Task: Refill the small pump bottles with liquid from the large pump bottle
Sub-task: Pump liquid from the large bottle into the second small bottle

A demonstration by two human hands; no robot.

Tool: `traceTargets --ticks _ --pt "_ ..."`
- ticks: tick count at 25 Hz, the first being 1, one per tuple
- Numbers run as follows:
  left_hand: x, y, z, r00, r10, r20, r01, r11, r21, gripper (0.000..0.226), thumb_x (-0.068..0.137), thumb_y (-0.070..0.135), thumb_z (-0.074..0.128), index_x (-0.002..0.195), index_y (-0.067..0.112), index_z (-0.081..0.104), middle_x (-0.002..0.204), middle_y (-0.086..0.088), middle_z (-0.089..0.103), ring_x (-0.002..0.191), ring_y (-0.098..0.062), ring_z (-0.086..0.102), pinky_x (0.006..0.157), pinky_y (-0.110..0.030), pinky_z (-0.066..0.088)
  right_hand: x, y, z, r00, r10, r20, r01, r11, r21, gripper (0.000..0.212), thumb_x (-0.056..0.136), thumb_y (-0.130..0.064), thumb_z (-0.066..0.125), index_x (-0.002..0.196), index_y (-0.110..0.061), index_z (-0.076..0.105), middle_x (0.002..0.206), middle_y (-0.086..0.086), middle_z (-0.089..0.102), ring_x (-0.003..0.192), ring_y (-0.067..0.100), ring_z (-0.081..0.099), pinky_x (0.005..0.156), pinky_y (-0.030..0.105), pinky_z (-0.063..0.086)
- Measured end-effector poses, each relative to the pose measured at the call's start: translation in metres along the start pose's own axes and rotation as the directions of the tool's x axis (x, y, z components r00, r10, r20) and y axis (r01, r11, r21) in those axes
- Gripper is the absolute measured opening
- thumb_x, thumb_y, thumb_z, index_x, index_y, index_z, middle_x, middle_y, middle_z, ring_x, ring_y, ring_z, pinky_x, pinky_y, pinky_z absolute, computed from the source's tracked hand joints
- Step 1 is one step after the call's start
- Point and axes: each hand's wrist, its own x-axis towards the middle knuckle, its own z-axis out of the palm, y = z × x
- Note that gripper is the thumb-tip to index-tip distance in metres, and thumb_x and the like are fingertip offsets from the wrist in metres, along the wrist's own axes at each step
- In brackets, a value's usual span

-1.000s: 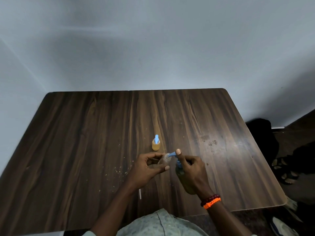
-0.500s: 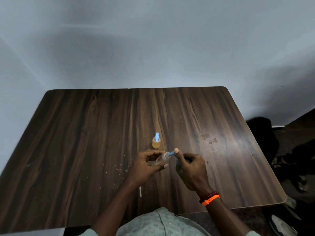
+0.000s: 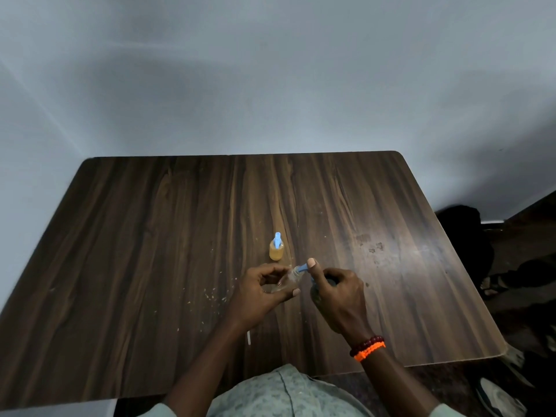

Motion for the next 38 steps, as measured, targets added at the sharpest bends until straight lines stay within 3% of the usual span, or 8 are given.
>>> traceTargets --ticks 4,7,11,16,22,27,32,38 --pt "-0.003 0.001 0.002 1.000 -0.008 0.003 0.008 1.000 0.005 0.040 0.079 0.028 0.090 0.117 0.027 0.077 0.115 0.011 0.078 0.111 -0.008 0.071 0.101 -0.046 0.059 -0.001 -0.001 0.000 1.000 -0.004 -0.012 0.004 1.000 0.006 0.043 0.095 -0.054 0.060 0.069 -0.023 0.074 0.055 -0.020 0.066 0.047 0.002 0.060 0.043 0.014 0.040" --pt "-0.002 0.004 0.002 1.000 -0.001 -0.001 0.001 1.000 -0.011 0.040 0.081 0.028 0.089 0.118 0.024 0.076 0.115 0.008 0.078 0.112 -0.010 0.071 0.101 -0.047 0.059 -0.001 -0.002 -0.001 0.998 -0.033 -0.048 0.034 0.999 0.013 0.055 0.089 -0.069 0.052 0.065 -0.023 0.072 0.051 -0.007 0.063 0.047 0.006 0.058 0.044 0.018 0.041" --pt "-0.001 0.007 0.002 1.000 -0.003 -0.018 0.003 1.000 -0.014 0.039 0.081 0.025 0.089 0.118 0.021 0.076 0.115 0.008 0.078 0.111 -0.010 0.072 0.101 -0.046 0.060 0.001 -0.002 0.000 0.998 -0.026 -0.050 0.026 1.000 -0.010 0.062 0.089 -0.071 0.053 0.065 -0.018 0.073 0.053 0.004 0.063 0.049 0.015 0.060 0.049 0.037 0.050" --pt "-0.003 0.007 0.004 1.000 -0.006 -0.012 0.006 1.000 -0.006 0.042 0.078 0.024 0.091 0.117 0.022 0.077 0.116 0.008 0.077 0.112 -0.009 0.071 0.101 -0.044 0.060 -0.001 0.001 0.000 0.996 -0.039 -0.080 0.039 0.999 0.002 0.038 0.093 -0.054 0.062 0.069 -0.027 0.073 0.053 -0.007 0.066 0.051 0.008 0.063 0.046 0.026 0.048" --pt "0.000 0.009 0.002 1.000 0.005 -0.029 -0.005 1.000 -0.014 0.039 0.081 0.025 0.089 0.118 0.022 0.076 0.114 0.007 0.079 0.111 -0.011 0.073 0.100 -0.046 0.061 0.002 0.002 0.003 0.997 -0.010 -0.075 0.011 1.000 0.020 0.066 0.088 -0.076 0.051 0.064 -0.019 0.072 0.052 0.006 0.062 0.047 0.017 0.059 0.045 0.041 0.048" --pt "-0.003 0.011 0.004 1.000 -0.009 -0.014 0.009 1.000 -0.003 0.041 0.079 0.026 0.090 0.117 0.023 0.077 0.115 0.010 0.078 0.111 -0.007 0.071 0.101 -0.044 0.060 0.002 0.003 0.003 0.997 -0.010 -0.081 0.013 0.999 0.046 0.046 0.091 -0.065 0.053 0.068 -0.030 0.072 0.058 -0.011 0.068 0.045 0.006 0.058 0.042 0.019 0.042" --pt "-0.002 0.015 0.002 1.000 -0.007 -0.013 0.007 1.000 -0.026 0.040 0.081 0.025 0.088 0.119 0.021 0.076 0.117 0.007 0.078 0.113 -0.010 0.071 0.102 -0.046 0.059 0.004 0.006 0.004 0.997 -0.009 -0.080 0.015 0.997 0.072 0.058 0.091 -0.072 0.052 0.069 -0.024 0.074 0.058 0.005 0.068 0.048 0.017 0.062 0.044 0.040 0.049" --pt "-0.005 0.016 0.003 1.000 -0.024 -0.008 0.024 1.000 0.006 0.042 0.080 0.026 0.089 0.120 0.021 0.076 0.118 0.008 0.076 0.112 -0.007 0.070 0.102 -0.044 0.059 0.002 0.003 0.002 0.990 -0.050 -0.132 0.053 0.998 0.019 0.039 0.091 -0.064 0.055 0.068 -0.037 0.070 0.064 -0.009 0.069 0.052 0.011 0.063 0.043 0.021 0.045"
